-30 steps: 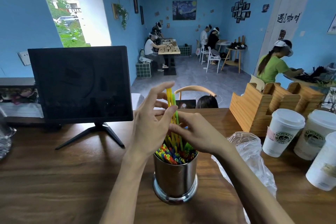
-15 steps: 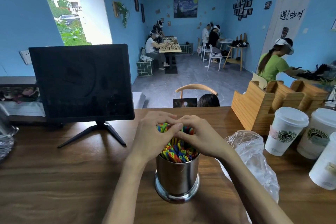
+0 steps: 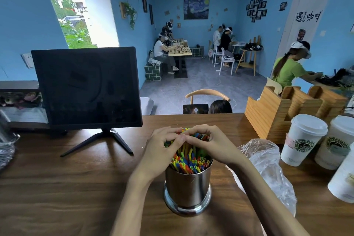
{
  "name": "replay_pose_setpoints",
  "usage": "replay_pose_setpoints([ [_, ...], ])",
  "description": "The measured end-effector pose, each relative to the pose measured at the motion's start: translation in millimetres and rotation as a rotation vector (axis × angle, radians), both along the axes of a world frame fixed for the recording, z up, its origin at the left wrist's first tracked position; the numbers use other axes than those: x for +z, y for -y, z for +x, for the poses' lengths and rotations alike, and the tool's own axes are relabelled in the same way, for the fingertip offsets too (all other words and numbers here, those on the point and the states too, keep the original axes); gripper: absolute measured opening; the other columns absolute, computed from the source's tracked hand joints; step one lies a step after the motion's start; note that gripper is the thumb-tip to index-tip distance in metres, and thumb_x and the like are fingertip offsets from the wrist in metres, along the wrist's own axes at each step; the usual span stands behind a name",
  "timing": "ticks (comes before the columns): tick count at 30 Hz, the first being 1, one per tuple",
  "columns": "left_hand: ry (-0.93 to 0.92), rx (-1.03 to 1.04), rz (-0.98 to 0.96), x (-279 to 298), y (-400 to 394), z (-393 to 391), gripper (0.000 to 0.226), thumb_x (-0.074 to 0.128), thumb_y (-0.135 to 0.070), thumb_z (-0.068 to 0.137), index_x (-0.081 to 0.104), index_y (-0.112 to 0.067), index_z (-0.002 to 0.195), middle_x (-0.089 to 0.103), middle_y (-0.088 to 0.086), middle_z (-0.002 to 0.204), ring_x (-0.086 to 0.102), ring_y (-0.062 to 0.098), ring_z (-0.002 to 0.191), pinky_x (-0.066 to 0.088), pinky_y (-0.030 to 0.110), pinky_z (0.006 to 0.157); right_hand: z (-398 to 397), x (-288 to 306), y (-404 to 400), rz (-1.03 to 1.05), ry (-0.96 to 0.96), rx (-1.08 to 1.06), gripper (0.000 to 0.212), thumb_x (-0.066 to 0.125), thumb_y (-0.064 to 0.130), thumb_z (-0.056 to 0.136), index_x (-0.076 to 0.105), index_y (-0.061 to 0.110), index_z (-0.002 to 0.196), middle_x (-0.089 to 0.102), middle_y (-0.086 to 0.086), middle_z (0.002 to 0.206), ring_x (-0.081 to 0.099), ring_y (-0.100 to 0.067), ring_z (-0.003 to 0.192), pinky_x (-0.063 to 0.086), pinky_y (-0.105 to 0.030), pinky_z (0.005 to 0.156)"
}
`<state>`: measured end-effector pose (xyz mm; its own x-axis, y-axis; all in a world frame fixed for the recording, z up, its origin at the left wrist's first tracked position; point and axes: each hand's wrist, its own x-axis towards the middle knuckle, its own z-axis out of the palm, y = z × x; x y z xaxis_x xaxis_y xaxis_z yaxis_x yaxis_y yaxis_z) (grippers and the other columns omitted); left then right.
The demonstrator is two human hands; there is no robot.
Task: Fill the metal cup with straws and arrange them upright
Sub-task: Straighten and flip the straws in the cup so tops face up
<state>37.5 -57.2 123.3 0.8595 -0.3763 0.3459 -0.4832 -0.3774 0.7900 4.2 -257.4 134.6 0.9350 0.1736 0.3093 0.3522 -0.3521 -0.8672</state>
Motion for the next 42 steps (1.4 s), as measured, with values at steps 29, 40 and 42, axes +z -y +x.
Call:
replay_pose_setpoints([
  [29,-0.046,-0.025,-0.13,-5.7,-21.4,-27.3,0.032,0.089,-0.013,0.072,0.077,-0.038,0.087,0.067,-0.028,0.125,0.049,-0.005,0.134,0.044,0.04,0.114,6.4,-19.0,-3.1,0.157,-0.001,-0.1,0.019,0.065,0.013,0.097,0.076,0.027,0.104,0.073,0.011,0.108,0.066,-0.007,0.107,0.053,-0.024,0.089],
  [40,0.175,0.152,-0.174,-9.7,-11.7,-31.2,0.024,0.085,-0.028,0.077,0.075,-0.043,0.092,0.067,-0.024,0.115,0.054,0.01,0.125,0.047,0.035,0.102,0.5,-24.6,-12.7,0.131,0.035,-0.19,0.015,0.067,0.021,0.096,0.077,0.032,0.1,0.072,0.015,0.104,0.065,-0.002,0.104,0.051,-0.018,0.084],
  [42,0.132,0.134,-0.246,-5.1,-7.8,-27.2,0.022,0.081,-0.026,0.082,0.074,-0.042,0.096,0.069,-0.017,0.109,0.059,0.01,0.117,0.052,0.031,0.096,-0.1,-25.3,-14.9,0.14,0.045,-0.196,0.013,0.068,0.021,0.096,0.077,0.029,0.1,0.072,0.016,0.102,0.066,-0.002,0.101,0.052,-0.017,0.082],
])
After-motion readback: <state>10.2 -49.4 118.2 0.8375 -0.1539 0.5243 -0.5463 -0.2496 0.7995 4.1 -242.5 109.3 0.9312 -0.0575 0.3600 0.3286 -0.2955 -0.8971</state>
